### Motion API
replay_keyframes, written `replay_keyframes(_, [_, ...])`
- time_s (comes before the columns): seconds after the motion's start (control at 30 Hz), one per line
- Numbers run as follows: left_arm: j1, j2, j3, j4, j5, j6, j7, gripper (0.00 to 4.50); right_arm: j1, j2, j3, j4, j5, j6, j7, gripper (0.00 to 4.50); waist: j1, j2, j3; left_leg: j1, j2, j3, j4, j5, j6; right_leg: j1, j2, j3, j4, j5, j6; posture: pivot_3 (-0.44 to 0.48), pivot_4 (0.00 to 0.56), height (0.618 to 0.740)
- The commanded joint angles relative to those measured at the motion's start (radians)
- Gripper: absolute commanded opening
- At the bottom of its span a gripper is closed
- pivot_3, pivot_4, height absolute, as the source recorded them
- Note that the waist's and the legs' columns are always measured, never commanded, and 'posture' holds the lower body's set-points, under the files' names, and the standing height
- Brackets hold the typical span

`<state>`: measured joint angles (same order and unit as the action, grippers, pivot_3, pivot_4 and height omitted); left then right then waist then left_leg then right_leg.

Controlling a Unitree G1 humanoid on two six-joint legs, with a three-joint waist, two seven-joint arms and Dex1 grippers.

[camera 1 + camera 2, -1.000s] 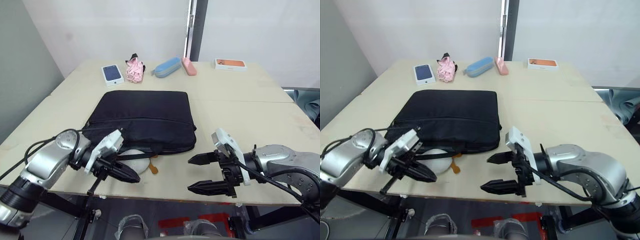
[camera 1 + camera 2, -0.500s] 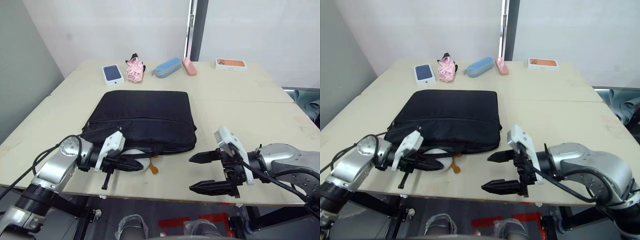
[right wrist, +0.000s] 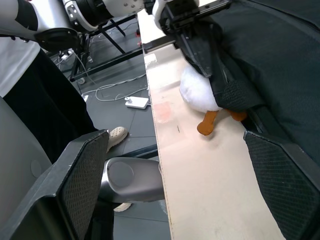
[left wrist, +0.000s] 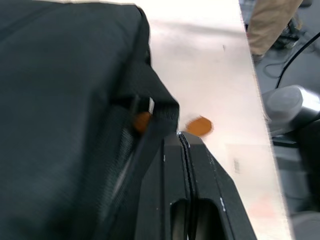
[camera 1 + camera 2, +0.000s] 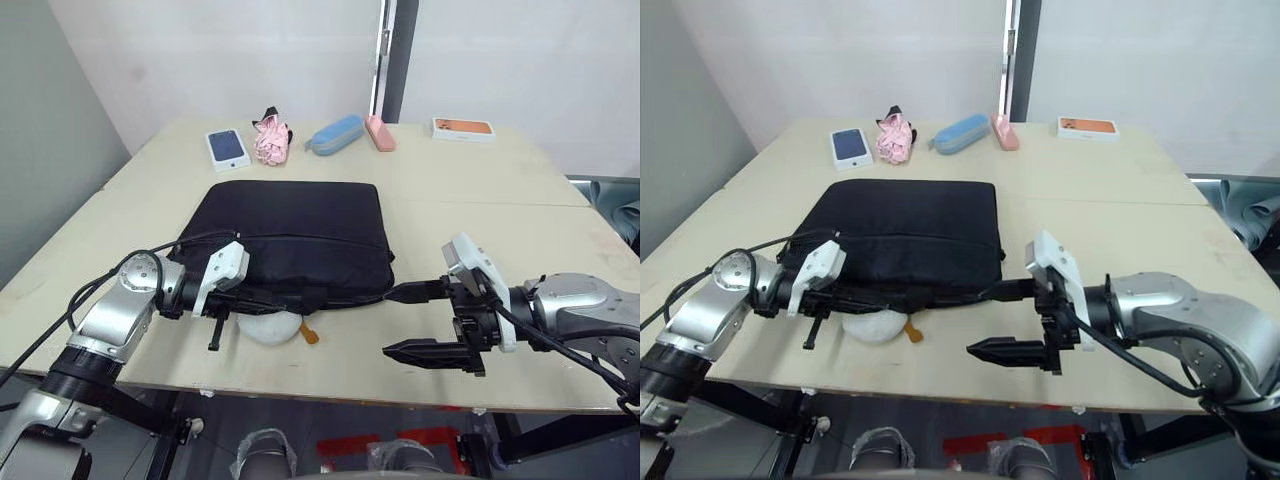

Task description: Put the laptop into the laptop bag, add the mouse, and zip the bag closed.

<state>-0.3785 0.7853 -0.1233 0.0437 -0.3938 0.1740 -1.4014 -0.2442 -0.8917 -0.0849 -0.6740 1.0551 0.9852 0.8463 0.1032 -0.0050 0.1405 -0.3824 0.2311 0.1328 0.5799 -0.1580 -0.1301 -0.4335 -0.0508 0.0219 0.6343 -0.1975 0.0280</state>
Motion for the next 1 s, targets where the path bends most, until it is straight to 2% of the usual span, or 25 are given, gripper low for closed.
replay_keyframes(0.03, [0.016,0.050,0.046,-0.092,-0.054,0.042,-0.044,0.04,-0.005,-0.026,-0.054,-0.005,0.020,-0.017,0.009,4.50,-0.005,0.000,0.000,0.000,0.000,0.000,0.000,0.000,0.000,0.000,0.000,0.000,0.000,0.000,0.000,0.000,0.150,0.740])
replay_keyframes(0.17, [0.066,0.096,0.080,-0.129,-0.078,0.075,-0.050,0.04,-0.004,-0.034,-0.055,0.001,0.017,-0.021,0.014,4.50,-0.008,0.000,0.000,0.000,0.000,0.000,-0.002,0.000,0.000,-0.001,0.000,0.000,-0.001,0.000,0.000,0.000,0.150,0.740])
replay_keyframes(0.3, [0.118,0.133,0.161,-0.162,-0.150,0.151,-0.047,0.04,0.001,-0.034,-0.050,0.005,0.012,-0.024,0.017,4.50,-0.007,0.000,0.000,0.000,0.000,0.000,0.000,0.000,0.000,0.000,0.000,0.000,0.000,0.000,0.000,0.000,0.150,0.740])
replay_keyframes(0.4, [0.163,0.185,0.256,-0.125,-0.185,0.180,-0.064,0.04,0.004,-0.033,-0.047,0.005,0.013,-0.026,0.020,4.50,-0.007,0.000,0.000,0.000,0.000,0.000,0.000,0.000,0.000,-0.001,0.000,0.000,0.000,0.000,0.000,0.000,0.150,0.740])
replay_keyframes(0.47, [0.196,0.216,0.285,-0.083,-0.163,0.155,-0.079,0.04,0.003,-0.032,-0.044,0.007,0.012,-0.028,0.023,4.50,-0.007,0.000,0.000,0.000,0.000,0.000,0.000,0.000,0.000,-0.001,0.000,0.000,0.000,0.000,0.000,0.000,0.150,0.740])
replay_keyframes(0.7, [0.252,0.223,0.268,0.071,-0.046,0.006,-0.084,0.04,-0.009,-0.032,-0.022,0.021,-0.006,-0.035,0.035,4.50,-0.006,0.000,0.000,0.001,0.000,0.000,-0.001,0.000,0.000,-0.001,0.000,0.000,-0.001,0.000,0.000,0.000,0.150,0.740])
replay_keyframes(0.87, [0.170,0.168,0.258,0.181,-0.022,0.000,-0.040,0.04,-0.006,-0.034,-0.021,0.013,0.000,-0.034,0.030,4.50,-0.002,0.000,0.000,0.001,0.000,0.000,0.000,0.000,0.000,0.000,0.000,0.000,-0.001,0.000,0.000,0.000,0.150,0.740])
replay_keyframes(1.0, [0.140,0.142,0.215,0.220,0.015,-0.029,-0.055,0.04,-0.004,-0.037,-0.026,0.009,0.006,-0.030,0.024,4.50,-0.002,0.000,0.000,0.001,0.000,0.000,0.000,0.000,0.001,0.000,0.000,0.000,0.000,0.000,0.000,0.000,0.150,0.740])
